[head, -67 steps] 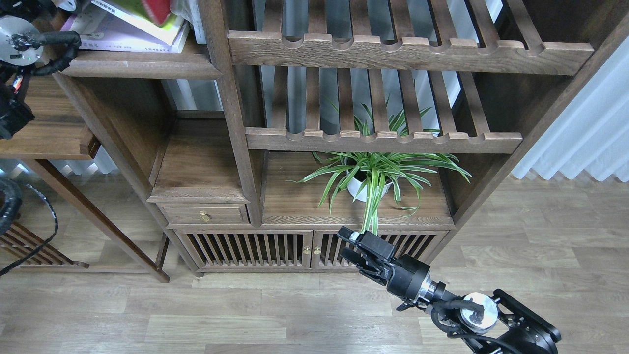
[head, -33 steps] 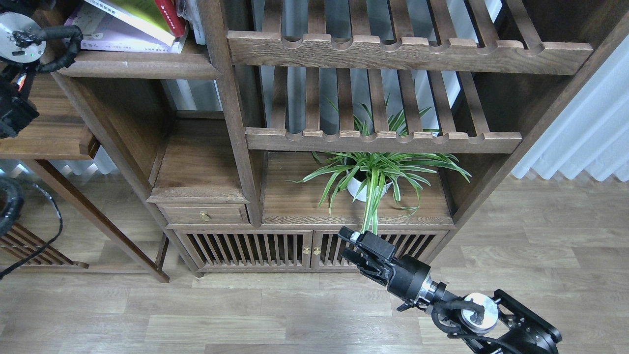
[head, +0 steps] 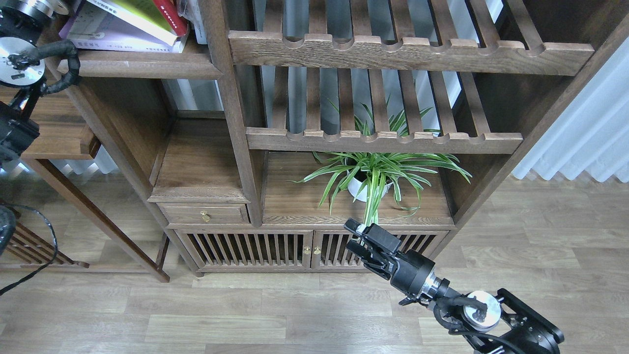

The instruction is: Organize books on shelf

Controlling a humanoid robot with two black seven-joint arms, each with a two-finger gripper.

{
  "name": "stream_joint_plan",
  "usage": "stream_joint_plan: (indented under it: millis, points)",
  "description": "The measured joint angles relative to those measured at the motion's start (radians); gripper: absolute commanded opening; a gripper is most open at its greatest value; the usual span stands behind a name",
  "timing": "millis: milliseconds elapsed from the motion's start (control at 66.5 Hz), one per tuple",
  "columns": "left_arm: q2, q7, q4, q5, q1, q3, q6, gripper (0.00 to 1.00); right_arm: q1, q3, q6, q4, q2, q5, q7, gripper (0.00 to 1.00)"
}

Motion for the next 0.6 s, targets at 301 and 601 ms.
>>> stream_joint_plan:
  millis: [301,601]
  points:
    - [0.135,-0.003,-0.280,-0.050,0.164,-0.009,0.000,0.99,-0.011,0.036,0.000,0.034,0.008,0.014,0.001,1.00]
    - [0.342,-0.012,-0.463,-0.191,0.330,-0.046,0.000,1.00,-0.022,0.074,0.000,0.078,0.025,0.015,0.001,1.00]
